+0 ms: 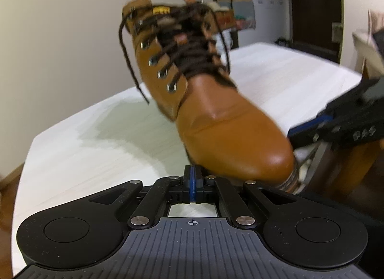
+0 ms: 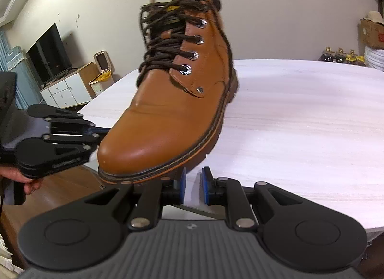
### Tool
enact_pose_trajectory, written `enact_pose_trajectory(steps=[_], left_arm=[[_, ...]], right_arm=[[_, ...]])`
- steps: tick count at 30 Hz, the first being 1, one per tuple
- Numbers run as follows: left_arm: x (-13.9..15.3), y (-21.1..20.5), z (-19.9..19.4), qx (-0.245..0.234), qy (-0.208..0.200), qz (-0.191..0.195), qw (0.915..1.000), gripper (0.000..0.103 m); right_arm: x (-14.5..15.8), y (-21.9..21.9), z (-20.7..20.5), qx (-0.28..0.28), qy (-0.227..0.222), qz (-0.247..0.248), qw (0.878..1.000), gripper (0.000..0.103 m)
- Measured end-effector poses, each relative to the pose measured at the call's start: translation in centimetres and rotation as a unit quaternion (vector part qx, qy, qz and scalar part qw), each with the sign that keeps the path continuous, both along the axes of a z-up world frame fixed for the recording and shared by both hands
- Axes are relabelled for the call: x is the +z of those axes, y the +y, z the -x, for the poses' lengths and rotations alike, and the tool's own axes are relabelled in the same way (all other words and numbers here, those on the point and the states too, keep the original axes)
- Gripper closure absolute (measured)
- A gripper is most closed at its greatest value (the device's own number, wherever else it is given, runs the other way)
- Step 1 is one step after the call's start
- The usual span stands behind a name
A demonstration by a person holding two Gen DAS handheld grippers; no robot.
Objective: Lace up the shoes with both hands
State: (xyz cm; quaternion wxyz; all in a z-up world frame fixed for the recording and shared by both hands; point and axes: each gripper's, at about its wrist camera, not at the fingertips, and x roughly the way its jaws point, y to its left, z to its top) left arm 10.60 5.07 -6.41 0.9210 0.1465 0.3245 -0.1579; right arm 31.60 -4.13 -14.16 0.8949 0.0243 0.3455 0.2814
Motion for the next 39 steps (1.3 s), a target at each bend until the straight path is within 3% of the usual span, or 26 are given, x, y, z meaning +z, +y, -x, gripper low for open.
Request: enact_pose_trajectory(steps=[3,6,10,13,16,19,23,33,39], left_arm=[[0.4,1.2,-0.2,-0.004,0.006,-0.003,1.0000,0.094],[1.7,1.5,-0.8,0.005,-0.025,-0.025,0.9994,0.094],[4.2,0.7,-1.8,-0.029,-0.082,-0.027,0.9958,0.093],[5.2,-0.6,-2.2,-0.059,-0.108,-0.054,0.9909,0.091],[5.0,-1.6,-3.3,-0.085,-0.110,-0.084,0.9868,0.090],[4.9,-2.4,-3.4,-0.103,-0.118,-0.109,0.9816,0.088],[4.7,-2.7,-3.3,-0.122,-0.123,-0.133,0.9759,0.086],[4.5,-1.8,-4.0,-0.134,-0.116,-0.113,0.9776,0.087],[5.0,-1.2,-5.2,-0.137,-0.088,-0.085,0.9831,0.090]], right_arm=[[0.3,-0.4,0.0,0.004,-0.014,0.017,1.000,0.086],[1.6,-0.6,0.0,0.002,-0.051,0.032,0.998,0.086],[3.5,0.3,-0.2,0.034,-0.119,0.067,0.990,0.086],[5.1,2.3,-0.3,0.073,-0.193,0.117,0.971,0.086],[5.5,4.1,-0.6,0.106,-0.245,0.178,0.947,0.086],[5.6,4.5,-1.3,0.121,-0.254,0.191,0.940,0.086],[5.4,4.2,-1.9,0.124,-0.251,0.189,0.941,0.086],[4.6,4.4,-2.9,0.132,-0.239,0.181,0.945,0.086],[4.6,4.2,-2.9,0.130,-0.236,0.176,0.947,0.086]])
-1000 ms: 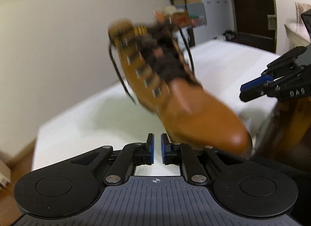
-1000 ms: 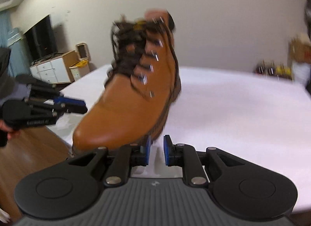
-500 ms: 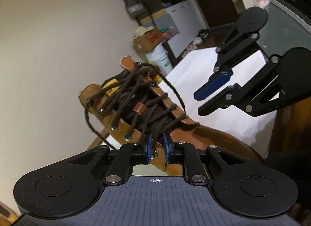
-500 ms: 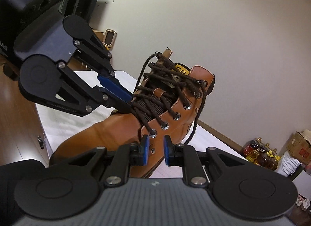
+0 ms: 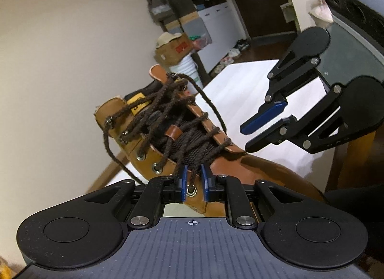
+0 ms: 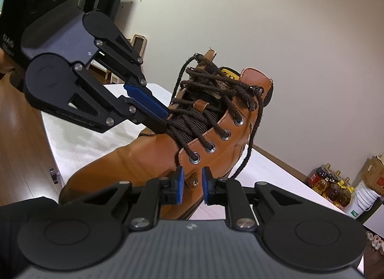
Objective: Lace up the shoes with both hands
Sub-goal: 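Grip the boot collar with the right gripper while the left gripper reaches the laces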
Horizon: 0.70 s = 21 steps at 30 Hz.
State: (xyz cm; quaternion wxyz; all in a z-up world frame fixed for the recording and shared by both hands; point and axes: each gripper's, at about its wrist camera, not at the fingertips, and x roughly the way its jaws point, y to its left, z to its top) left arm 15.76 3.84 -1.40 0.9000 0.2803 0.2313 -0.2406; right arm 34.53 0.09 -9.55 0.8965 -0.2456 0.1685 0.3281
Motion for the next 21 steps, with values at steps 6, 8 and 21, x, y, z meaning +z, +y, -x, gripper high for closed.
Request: enact_pose_trajectory(steps=[6,8,21], left_arm=[[0.3,-0.3,0.1,0.000,0.001,-0.003,1.0000,0.101],[0.4,-0.3,0.2,0.005,-0.001,0.010,0.9999,0.101],[0.9,1.0,0.6,0.013,-0.046,-0.009,0.9988,0.095]], right_arm=[[-0.2,-0.2,-0.1,0.000,0.001,-0.004,1.000,0.086],[-0.4,-0.2,-0.2,0.000,0.003,-0.006,1.000,0.086],[-0.1,-0.1,0.2,0.006,-0.004,-0.013,1.000,0.086]])
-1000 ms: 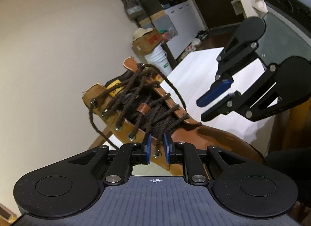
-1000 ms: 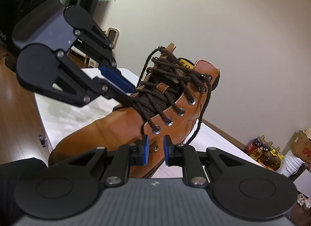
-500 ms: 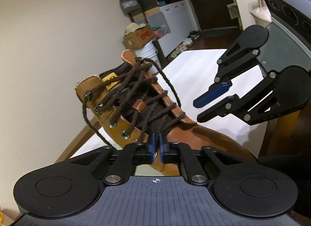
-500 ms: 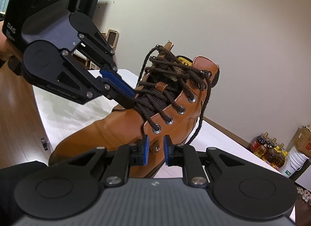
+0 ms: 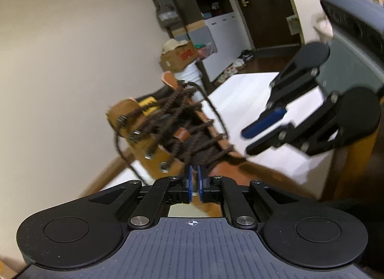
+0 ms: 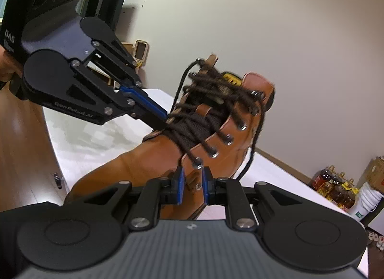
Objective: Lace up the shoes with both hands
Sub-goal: 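Grip the boot collar with the right gripper while the left gripper reaches the laces, then pinch the crossed laces at the tongue with the left gripper while the right gripper holds the boot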
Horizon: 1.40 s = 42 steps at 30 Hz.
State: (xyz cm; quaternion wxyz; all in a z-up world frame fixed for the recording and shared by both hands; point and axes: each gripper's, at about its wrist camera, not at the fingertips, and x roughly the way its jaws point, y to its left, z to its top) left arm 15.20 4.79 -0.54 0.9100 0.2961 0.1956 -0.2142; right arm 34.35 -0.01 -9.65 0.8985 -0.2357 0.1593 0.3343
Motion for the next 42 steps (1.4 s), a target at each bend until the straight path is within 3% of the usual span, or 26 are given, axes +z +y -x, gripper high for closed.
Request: enact_pose_trajectory(steps=[9,15,23,26,28,32,38,42], left_arm=[[-0.8,-0.6,-0.6,-0.038,-0.016,-0.056,0.9976,0.095],[-1.5,-0.6,-0.7,-0.058,-0.022,-0.082,0.9946,0.095],[-1.7,-0.3,-1.4,-0.040,0.004,-0.039,0.9984,0.101],[-1.2,0.3,-1.5,-0.032,0.014,-0.003,0.9994,0.102],[-0.6,0.9,-1.2,-0.030,0.024,0.033,0.9987,0.102],[-0.3,1.1,-0.7,-0.033,0.021,0.038,0.9985,0.102],[0.1,0.9,-0.7,-0.040,0.020,0.036,0.9984,0.102],[0.2,1.7,-0.3,-0.040,0.015,0.028,0.9987,0.102]], right_arm=[[0.7,0.1,-0.4,0.000,-0.017,0.008,1.000,0.086],[1.0,1.2,-0.6,0.012,-0.046,0.038,0.998,0.086],[0.3,3.2,-0.3,0.043,-0.102,0.122,0.986,0.089],[0.0,3.6,0.0,0.049,-0.109,0.140,0.983,0.099],[0.3,3.4,-0.1,0.046,-0.095,0.121,0.987,0.100],[1.6,2.5,0.2,0.044,-0.075,0.070,0.994,0.101],[2.1,2.9,0.6,0.065,-0.064,0.043,0.995,0.102],[2.1,3.0,0.5,0.059,-0.068,0.051,0.995,0.102]])
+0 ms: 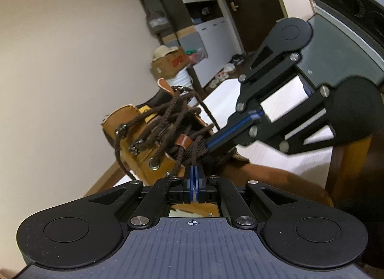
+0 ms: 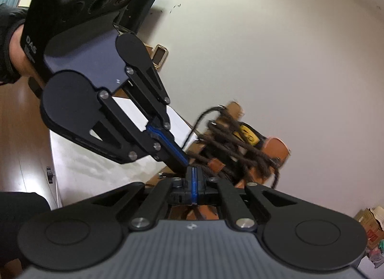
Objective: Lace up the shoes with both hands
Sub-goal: 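Pinch the crossed laces at the tongue with the left gripper while the right gripper holds the boot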
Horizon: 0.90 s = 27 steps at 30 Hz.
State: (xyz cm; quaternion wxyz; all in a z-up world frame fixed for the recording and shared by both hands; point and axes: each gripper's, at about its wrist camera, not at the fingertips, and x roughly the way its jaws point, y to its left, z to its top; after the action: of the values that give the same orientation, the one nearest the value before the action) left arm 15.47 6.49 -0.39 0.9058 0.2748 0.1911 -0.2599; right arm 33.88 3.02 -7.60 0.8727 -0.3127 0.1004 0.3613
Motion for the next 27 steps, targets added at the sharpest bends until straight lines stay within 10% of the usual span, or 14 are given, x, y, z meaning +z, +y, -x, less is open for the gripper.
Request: enact_pose_trajectory(steps=[15,27], left_arm=[[-1.0,-1.1,0.4,-0.002,-0.058,-0.069,0.9959,0.096],[-0.5,-1.9,-0.2,0.005,-0.037,-0.019,0.9991,0.102]], right_arm=[[-2.0,-0.3,-0.1,-0.003,-0.064,0.088,0.994,0.090],[-1.7,0.2,0.5,-0.004,-0.056,0.075,0.996,0.101]])
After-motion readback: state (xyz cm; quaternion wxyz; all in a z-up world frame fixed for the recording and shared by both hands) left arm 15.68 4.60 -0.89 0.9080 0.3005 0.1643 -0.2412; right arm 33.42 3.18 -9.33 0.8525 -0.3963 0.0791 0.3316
